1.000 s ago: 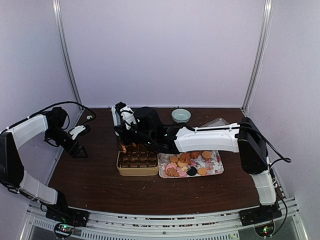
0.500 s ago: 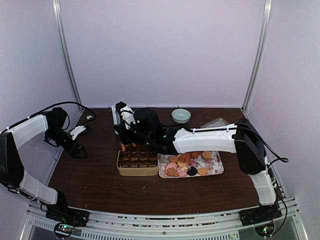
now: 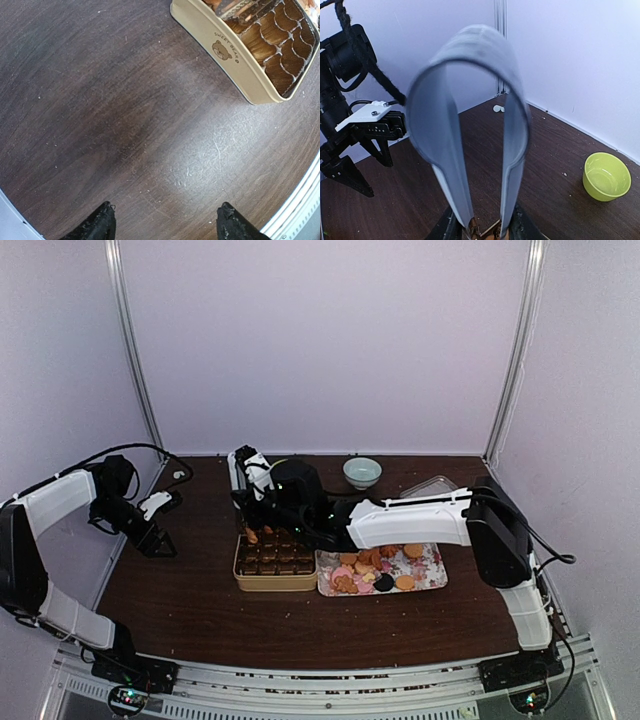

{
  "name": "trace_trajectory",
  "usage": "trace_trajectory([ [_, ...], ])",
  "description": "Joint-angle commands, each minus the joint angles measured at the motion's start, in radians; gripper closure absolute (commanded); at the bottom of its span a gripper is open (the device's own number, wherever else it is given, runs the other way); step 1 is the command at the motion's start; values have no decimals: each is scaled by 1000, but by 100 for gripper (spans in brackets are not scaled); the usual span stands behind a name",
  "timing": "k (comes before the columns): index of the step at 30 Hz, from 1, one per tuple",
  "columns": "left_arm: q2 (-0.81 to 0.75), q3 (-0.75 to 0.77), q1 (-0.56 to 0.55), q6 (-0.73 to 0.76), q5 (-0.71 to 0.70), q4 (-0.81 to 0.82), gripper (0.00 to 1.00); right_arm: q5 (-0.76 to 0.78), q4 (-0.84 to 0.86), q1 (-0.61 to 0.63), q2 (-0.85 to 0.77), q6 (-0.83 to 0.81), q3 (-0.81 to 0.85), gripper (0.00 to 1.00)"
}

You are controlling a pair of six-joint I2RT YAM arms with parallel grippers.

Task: Pack the cookies
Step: Place the fake cookies in the empty pocket of the box.

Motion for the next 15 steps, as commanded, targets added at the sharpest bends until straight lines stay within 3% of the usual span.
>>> trace_trajectory([
  [1,-7,4,11,15,22,-3,28,18,49,-5,-26,-9,-16,67],
  [15,76,48,10,-26,70,48,30,27,60,-16,-108,11,-44,67],
])
